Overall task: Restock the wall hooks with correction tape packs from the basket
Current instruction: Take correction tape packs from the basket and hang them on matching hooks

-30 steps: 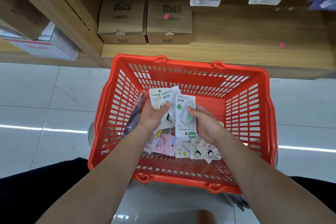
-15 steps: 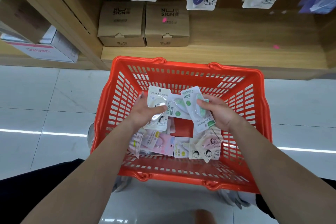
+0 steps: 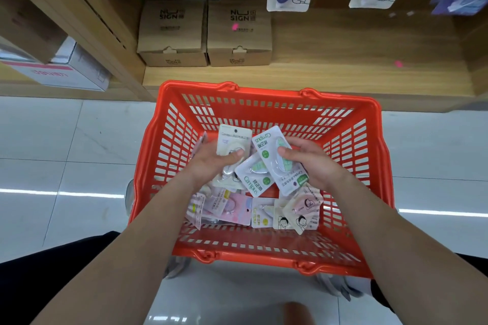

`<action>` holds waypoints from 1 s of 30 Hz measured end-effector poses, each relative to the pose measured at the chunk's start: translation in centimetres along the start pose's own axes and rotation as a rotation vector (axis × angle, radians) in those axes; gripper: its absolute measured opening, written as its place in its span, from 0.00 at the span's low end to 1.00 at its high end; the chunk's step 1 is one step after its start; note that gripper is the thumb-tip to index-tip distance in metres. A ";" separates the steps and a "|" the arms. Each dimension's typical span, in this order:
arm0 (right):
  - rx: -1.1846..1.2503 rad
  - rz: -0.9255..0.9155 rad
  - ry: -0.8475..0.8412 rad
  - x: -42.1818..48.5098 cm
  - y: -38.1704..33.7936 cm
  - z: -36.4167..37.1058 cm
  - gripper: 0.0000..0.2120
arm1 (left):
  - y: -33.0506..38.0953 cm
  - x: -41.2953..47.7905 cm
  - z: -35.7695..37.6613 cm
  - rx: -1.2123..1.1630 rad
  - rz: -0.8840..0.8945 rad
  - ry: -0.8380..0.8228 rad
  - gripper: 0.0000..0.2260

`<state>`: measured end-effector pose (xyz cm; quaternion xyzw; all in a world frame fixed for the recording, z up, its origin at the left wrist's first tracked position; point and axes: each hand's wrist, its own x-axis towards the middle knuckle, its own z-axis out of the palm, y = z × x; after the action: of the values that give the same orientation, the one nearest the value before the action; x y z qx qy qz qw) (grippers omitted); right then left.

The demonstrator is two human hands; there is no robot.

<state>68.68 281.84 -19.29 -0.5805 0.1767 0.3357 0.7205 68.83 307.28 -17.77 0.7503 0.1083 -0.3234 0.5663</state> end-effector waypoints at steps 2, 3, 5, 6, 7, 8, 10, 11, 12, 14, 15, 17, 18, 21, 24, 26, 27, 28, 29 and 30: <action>0.038 -0.038 0.030 0.3 0.1 0.9 0.23 | 0.7 -0.2 1.1 -0.016 -0.015 -0.126 0.18; 0.062 -0.067 0.070 0.4 0.1 1.2 0.21 | 0.7 -0.3 1.5 -0.015 -0.008 -0.160 0.20; 0.065 -0.129 0.164 0.5 0.3 1.8 0.17 | 0.4 -0.4 2.1 -0.050 -0.009 -0.205 0.21; 0.050 -0.156 0.205 0.6 0.4 2.1 0.15 | 0.1 -0.4 2.2 -0.068 -0.022 -0.198 0.22; 0.037 -0.177 0.244 0.7 0.5 2.3 0.14 | -0.1 -0.4 2.3 -0.081 -0.039 -0.184 0.23; 0.036 -0.190 0.283 0.8 0.7 2.6 0.13 | -0.3 -0.4 2.4 -0.110 -0.047 -0.165 0.24; 0.067 -0.195 0.354 1.0 0.9 3.2 0.11 | -0.5 -0.4 2.9 -0.152 -0.044 -0.134 0.20; 0.088 -0.194 0.379 1.0 1.0 3.6 0.11 | -0.7 -0.3 3.1 -0.157 -0.041 -0.102 0.18; 0.105 -0.193 0.391 1.0 1.1 3.9 0.11 | -0.7 -0.2 3.2 -0.173 -0.038 -0.087 0.18; 0.119 -0.190 0.392 1.0 1.3 4.1 0.12 | -0.5 -0.4 3.5 -0.220 -0.025 -0.076 0.18; 0.124 -0.190 0.387 1.0 1.3 4.0 0.12 | -0.3 -0.6 3.5 -0.228 -0.021 -0.079 0.18; 0.121 -0.200 0.365 0.8 1.1 3.7 0.12 | -0.1 -0.7 3.5 -0.224 -0.008 -0.097 0.19; 0.106 -0.206 0.351 0.7 1.0 3.6 0.12 | -0.1 -0.7 3.4 -0.210 -0.002 -0.093 0.19; 0.034 -0.223 0.326 0.6 0.7 3.4 0.10 | -0.3 -0.6 3.4 -0.206 -0.006 -0.069 0.17; -0.001 -0.192 0.402 0.6 0.8 3.0 0.10 | -0.4 -0.6 3.1 -0.201 -0.026 -0.036 0.18; -0.039 -0.168 0.442 0.2 1.0 2.5 0.11 | -0.7 -0.6 2.7 -0.208 -0.055 -0.001 0.20; -0.060 -0.158 0.439 0.0 1.1 2.3 0.12 | -0.8 -0.7 2.5 -0.216 -0.068 0.017 0.19; -0.080 -0.149 0.422 -0.3 1.3 2.2 0.13 | -0.8 -0.7 2.4 -0.228 -0.078 0.034 0.17; -0.105 -0.136 0.393 -0.6 1.5 2.2 0.14 | -0.8 -0.7 2.4 -0.239 -0.085 0.046 0.15; -0.126 -0.123 0.355 -0.8 1.6 2.2 0.15 | -0.7 -0.7 2.4 -0.248 -0.098 0.062 0.15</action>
<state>66.70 283.92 -19.34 -0.6842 0.2438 0.1937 0.6595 67.00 305.44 -18.23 0.6781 0.2014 -0.3112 0.6346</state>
